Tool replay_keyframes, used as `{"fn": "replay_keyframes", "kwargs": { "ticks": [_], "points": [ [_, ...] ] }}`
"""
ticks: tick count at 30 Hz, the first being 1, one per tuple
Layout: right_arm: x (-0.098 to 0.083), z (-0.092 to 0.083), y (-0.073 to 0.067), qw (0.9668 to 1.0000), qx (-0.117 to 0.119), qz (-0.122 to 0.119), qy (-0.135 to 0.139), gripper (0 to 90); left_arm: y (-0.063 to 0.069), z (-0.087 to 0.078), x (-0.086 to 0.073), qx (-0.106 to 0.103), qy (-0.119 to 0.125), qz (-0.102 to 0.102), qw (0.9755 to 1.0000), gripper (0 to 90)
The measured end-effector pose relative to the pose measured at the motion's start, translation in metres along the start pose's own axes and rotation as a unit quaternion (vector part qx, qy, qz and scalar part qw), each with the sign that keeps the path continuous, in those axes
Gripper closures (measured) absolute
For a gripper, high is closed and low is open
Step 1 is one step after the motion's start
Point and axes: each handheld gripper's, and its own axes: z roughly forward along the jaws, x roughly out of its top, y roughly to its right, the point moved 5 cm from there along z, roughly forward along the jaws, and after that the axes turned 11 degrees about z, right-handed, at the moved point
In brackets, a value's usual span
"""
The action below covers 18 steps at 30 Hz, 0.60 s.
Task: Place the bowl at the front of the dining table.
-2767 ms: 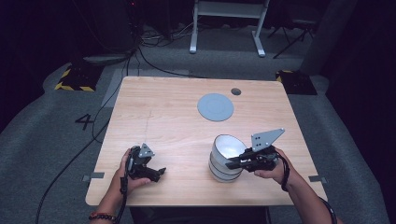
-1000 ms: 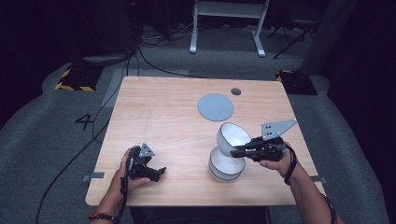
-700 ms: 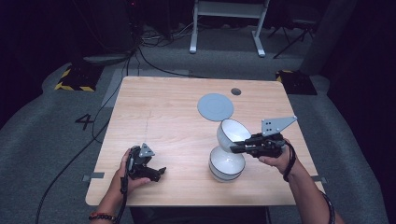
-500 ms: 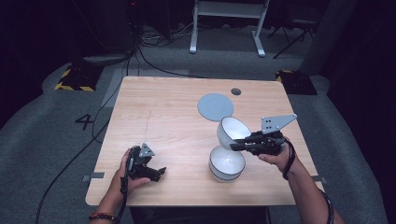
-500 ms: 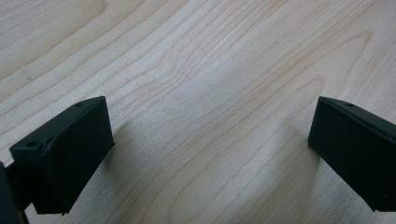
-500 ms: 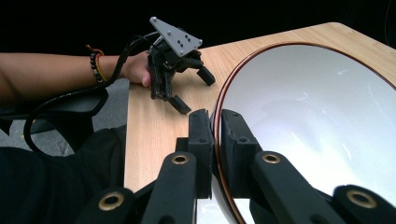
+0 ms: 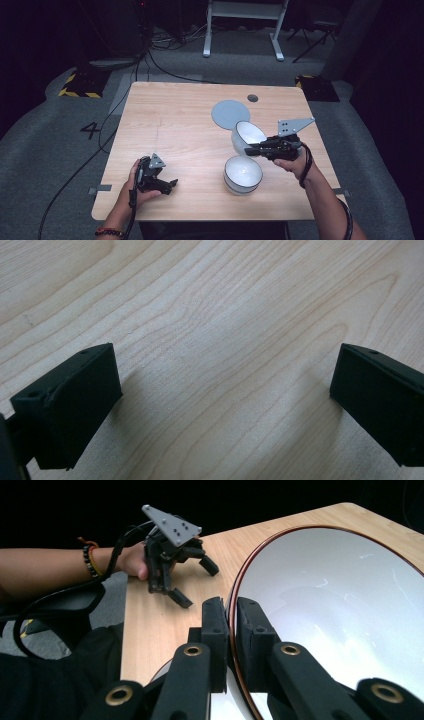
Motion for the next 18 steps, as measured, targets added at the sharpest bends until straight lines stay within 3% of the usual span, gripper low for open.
{"fn": "replay_keyframes", "kwargs": {
  "ticks": [18],
  "points": [
    [0.004, 0.014, 0.022, 0.9997, -0.019, 0.013, 0.004, 83.2, 0.000, 0.000, 0.000, 0.000, 0.000, 0.000, 1.0000, 0.1]
  ]
}}
